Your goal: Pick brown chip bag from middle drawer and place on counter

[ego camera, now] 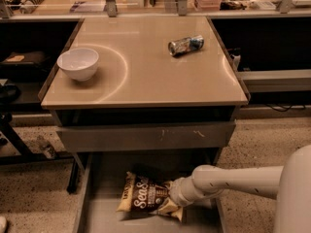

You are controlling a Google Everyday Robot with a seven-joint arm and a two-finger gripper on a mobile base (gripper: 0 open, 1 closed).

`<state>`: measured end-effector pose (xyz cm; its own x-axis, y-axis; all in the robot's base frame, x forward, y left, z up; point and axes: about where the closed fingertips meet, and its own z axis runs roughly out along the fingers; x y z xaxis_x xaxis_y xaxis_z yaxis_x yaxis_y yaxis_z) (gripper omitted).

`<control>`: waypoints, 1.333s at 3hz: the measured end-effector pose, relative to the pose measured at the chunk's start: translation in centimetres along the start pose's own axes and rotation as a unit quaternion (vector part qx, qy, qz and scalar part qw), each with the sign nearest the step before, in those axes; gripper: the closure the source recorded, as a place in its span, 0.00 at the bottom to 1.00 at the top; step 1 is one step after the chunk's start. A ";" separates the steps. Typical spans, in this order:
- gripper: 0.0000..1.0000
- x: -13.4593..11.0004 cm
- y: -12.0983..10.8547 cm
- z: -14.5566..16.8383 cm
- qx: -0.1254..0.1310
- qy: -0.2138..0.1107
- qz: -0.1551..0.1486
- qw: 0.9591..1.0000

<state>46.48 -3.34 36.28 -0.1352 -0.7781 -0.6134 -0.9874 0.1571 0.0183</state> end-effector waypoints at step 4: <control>1.00 -6.7 6.7 -10.6 0.029 -0.039 -0.086 0.995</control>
Offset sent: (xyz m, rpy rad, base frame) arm -0.0420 -0.0060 0.0574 0.1207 -0.0518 0.0550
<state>39.91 -3.54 48.84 0.0443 -0.7467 -0.6637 -0.9888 0.0620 -0.1357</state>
